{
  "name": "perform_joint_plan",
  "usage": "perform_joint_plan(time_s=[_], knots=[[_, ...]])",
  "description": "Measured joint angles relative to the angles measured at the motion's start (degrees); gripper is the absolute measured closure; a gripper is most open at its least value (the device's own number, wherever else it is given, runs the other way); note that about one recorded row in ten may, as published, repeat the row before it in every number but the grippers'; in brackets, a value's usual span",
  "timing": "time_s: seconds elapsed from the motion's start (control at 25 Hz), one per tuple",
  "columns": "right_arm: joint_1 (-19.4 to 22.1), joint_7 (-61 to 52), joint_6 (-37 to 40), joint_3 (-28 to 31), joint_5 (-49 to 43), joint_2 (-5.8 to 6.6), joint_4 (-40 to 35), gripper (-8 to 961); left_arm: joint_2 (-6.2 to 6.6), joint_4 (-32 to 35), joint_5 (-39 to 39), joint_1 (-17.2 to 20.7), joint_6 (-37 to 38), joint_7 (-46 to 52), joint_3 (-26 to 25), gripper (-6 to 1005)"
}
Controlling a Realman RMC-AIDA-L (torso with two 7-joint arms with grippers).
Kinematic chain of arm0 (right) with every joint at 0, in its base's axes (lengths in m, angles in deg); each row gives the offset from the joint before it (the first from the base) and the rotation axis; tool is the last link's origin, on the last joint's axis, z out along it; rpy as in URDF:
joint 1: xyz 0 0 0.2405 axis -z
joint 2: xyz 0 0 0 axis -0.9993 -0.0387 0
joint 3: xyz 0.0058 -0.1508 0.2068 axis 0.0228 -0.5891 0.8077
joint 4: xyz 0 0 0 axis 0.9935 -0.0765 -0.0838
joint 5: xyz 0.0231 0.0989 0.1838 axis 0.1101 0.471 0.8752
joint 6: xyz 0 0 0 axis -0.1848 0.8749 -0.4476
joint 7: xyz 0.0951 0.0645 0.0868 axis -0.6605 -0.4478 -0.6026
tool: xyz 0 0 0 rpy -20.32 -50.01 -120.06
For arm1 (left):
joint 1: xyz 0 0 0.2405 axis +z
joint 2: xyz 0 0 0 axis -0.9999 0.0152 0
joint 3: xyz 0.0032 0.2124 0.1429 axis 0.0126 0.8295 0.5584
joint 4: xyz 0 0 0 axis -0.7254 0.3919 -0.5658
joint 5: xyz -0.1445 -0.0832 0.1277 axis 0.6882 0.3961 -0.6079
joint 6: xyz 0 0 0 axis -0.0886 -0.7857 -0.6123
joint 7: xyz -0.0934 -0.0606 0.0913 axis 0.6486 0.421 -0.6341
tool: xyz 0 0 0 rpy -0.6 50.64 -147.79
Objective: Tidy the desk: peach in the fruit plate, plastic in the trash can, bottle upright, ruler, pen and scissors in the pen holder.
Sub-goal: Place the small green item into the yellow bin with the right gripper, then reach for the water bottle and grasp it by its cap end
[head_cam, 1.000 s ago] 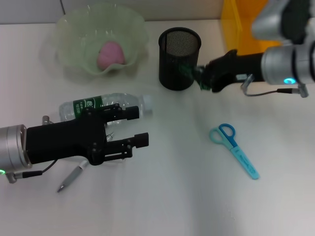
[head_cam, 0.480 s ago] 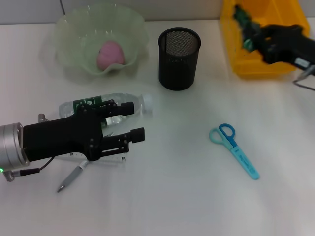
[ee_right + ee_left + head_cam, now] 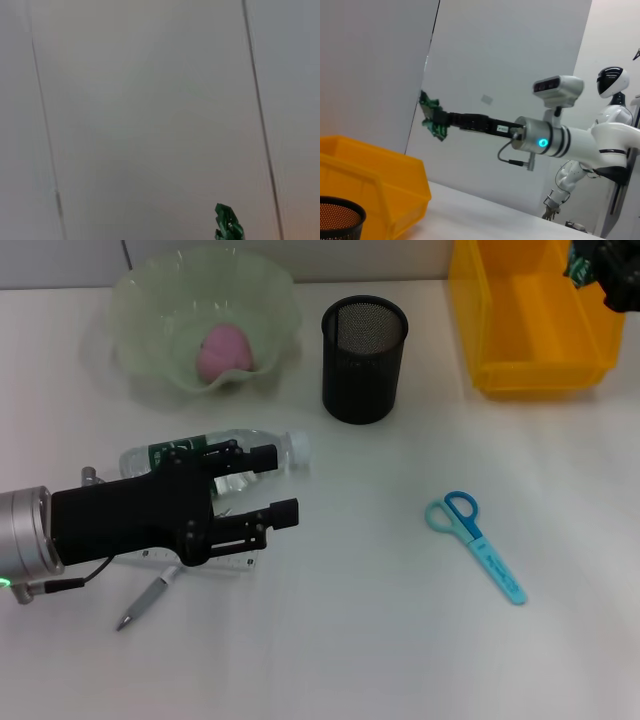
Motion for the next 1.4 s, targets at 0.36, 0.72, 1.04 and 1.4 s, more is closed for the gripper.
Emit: perform_joint_plan(time_s=[0.36, 0.72, 1.04, 1.4], knots=[[-4.9, 3.7, -10.8, 1.6, -1.6, 0.15, 4.3, 883, 0.00, 0.0, 0.0, -0.1, -0.1, 0.0, -0.1, 297], [-6.3, 3.4, -17.7, 1.4, -2.7, -0.24, 6.0, 762, 0.06, 0.0, 0.0, 0.4, -0.1, 0.0, -0.1, 297], [-6.3, 3.6, -17.0, 1.4, -2.7, -0.27, 6.2, 550, 0.09, 0.0, 0.0, 0.4, -0.1, 0.1, -0.1, 297], [-3.0, -5.5, -0.8, 1.2, -4.9, -0.03, 1.1, 366, 0.09, 0.0, 0.0, 0.5, -0.1, 0.2, -0.1, 296]])
